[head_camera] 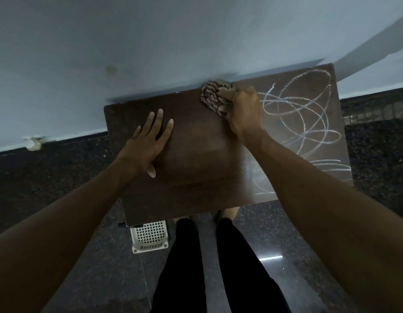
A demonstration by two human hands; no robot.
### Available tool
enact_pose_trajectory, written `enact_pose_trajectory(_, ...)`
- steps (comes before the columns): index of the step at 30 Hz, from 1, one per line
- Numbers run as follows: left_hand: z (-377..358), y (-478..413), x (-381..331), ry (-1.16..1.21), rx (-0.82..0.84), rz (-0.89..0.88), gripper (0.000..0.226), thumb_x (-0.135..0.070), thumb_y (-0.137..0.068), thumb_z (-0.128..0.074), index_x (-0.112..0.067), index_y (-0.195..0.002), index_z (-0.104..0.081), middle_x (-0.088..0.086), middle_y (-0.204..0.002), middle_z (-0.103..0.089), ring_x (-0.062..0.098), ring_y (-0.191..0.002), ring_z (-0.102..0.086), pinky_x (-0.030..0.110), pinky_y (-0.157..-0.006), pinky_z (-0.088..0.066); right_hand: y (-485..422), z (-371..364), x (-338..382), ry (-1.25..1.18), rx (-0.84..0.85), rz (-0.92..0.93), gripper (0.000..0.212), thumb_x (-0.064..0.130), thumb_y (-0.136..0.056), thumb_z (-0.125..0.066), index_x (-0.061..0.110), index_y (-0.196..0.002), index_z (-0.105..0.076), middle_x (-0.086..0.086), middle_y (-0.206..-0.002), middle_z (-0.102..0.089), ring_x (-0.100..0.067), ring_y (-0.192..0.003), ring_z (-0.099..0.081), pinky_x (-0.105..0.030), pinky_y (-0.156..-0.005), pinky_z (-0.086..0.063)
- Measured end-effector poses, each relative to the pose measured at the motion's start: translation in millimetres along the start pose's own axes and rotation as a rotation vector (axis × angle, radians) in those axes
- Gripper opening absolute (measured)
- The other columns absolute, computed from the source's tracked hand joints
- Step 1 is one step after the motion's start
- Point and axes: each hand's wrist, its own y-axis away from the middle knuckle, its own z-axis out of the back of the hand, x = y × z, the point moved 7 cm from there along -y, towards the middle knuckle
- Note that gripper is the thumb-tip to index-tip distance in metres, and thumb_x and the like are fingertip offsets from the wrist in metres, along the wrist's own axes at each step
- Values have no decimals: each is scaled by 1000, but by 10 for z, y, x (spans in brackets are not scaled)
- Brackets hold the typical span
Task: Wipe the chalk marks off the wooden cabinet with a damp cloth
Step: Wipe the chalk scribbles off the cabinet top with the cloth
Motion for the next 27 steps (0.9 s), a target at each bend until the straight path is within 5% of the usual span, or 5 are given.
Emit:
enact_pose_trajectory(11,27,27,-25,10,25,-4,155,-21,-62,-95,-14,-156,28,17,-156,44,37,-148,33,56,-125,-8,2106,222,-403,-84,92,-186,26,7,-77,-81,15,-101,-74,-10,-103,-64,-26,-84,-61,-36,-66,-52)
enact_pose_trajectory(15,0,14,-6,26,8,-9,156,-20,-61,-95,-15,-156,28,16,-156,44,37,-148,33,57,-125,-10,2605,147,-535,-97,131,-197,45,-9,-71,-77,17,-108,-76,-12,-106,-60,-26,-94,-56,-34,-80,-54)
enact_pose_trajectory(21,5,25,31,72,-15,-30,154,-17,-61,-94,-17,-157,25,13,-158,42,35,-149,32,56,-126,-8,2332,145,-431,-293,143,-333,26,-8,-81,-67,12,-98,-73,2,-92,-54,9,-80,-51,-10,-72,-46)
enact_pose_trajectory(24,-2,25,39,80,-23,-43,153,-18,-62,-94,-18,-158,25,12,-159,41,34,-149,31,56,-126,-8,1777,220,-301,-267,82,-372,18,7,-86,-72,-4,-93,-61,2,-67,-58,-9,-53,-55,-23,-44,-44)
enact_pose_trajectory(27,-21,12,49,86,-35,-40,153,-17,-60,-94,-18,-158,24,12,-159,40,34,-150,31,56,-126,-8,1132,244,-44,-100,80,-197,24,5,-82,-70,7,-107,-72,-16,-90,-68,-28,-76,-61,-35,-67,-47)
